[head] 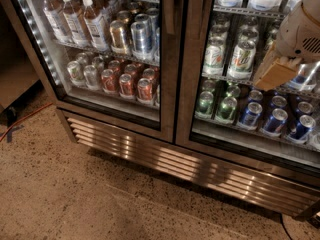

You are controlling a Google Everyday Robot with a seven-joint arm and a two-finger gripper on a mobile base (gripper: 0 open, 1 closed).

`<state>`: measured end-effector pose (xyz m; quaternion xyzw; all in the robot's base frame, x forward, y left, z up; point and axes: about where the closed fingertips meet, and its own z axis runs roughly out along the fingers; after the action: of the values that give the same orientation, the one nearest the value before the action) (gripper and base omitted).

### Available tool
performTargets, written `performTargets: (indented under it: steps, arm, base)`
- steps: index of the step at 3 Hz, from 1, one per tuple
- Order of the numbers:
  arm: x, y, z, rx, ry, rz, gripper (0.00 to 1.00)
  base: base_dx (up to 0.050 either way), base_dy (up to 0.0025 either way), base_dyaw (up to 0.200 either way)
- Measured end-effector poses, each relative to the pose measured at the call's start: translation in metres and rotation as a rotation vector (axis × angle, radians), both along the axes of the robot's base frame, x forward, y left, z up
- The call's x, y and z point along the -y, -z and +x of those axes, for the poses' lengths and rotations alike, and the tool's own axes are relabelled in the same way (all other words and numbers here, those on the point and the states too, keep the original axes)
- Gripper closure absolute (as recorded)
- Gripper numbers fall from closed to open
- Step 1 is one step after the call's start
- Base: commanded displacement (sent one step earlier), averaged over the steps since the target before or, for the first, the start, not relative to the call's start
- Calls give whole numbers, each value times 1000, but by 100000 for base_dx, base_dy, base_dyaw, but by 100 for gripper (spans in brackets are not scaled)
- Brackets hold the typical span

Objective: Close right fridge door

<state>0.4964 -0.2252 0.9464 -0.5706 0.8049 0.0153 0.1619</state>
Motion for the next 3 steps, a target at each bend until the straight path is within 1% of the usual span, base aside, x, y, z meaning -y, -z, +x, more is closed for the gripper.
performTargets:
  steps: [2, 3]
  arm:
    - [0, 0, 0, 0, 0, 0, 12]
    - [0, 0, 0, 0, 0, 0, 0]
  base:
    - [0, 0, 0]
    - [0, 0, 0]
